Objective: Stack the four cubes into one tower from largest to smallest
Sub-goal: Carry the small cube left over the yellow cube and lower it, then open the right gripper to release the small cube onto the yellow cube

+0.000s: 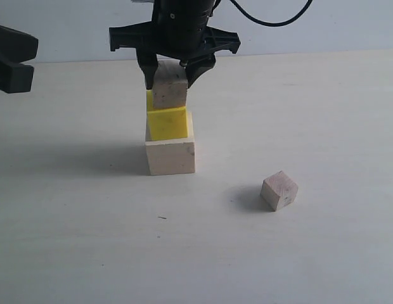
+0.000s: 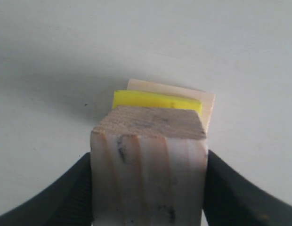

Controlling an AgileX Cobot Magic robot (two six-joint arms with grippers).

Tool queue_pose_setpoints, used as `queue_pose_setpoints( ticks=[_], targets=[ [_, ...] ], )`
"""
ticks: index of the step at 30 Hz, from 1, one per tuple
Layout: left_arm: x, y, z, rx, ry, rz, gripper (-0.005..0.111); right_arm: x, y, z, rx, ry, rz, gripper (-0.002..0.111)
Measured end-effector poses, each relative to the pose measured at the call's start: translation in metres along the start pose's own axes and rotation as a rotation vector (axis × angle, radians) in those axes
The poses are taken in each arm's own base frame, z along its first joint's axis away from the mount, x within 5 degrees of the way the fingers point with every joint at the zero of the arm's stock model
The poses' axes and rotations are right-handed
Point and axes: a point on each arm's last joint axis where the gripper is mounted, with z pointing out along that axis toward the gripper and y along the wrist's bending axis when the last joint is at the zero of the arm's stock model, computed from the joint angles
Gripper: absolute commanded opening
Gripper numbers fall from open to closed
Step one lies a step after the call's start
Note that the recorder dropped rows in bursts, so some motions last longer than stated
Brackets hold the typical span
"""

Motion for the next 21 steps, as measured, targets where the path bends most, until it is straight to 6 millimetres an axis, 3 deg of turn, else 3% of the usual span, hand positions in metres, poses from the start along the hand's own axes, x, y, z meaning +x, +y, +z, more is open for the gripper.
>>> queue_pose_setpoints(
  ticks=[3, 13, 21],
  targets=[
    [0.0, 0.0, 0.0, 0.0, 0.0, 0.0, 0.0, 0.0, 0.0, 0.0, 0.0, 0.0, -0.002, 0.071],
    [0.0, 0.0, 0.0, 0.0, 0.0, 0.0, 0.0, 0.0, 0.0, -0.001, -0.001, -0.002, -0.004, 0.07],
    [0.0, 0.0, 0.0, 0.0, 0.0, 0.0, 0.0, 0.001, 0.001, -0.022, -0.017, -0.043, -0.008, 0.07]
  ],
)
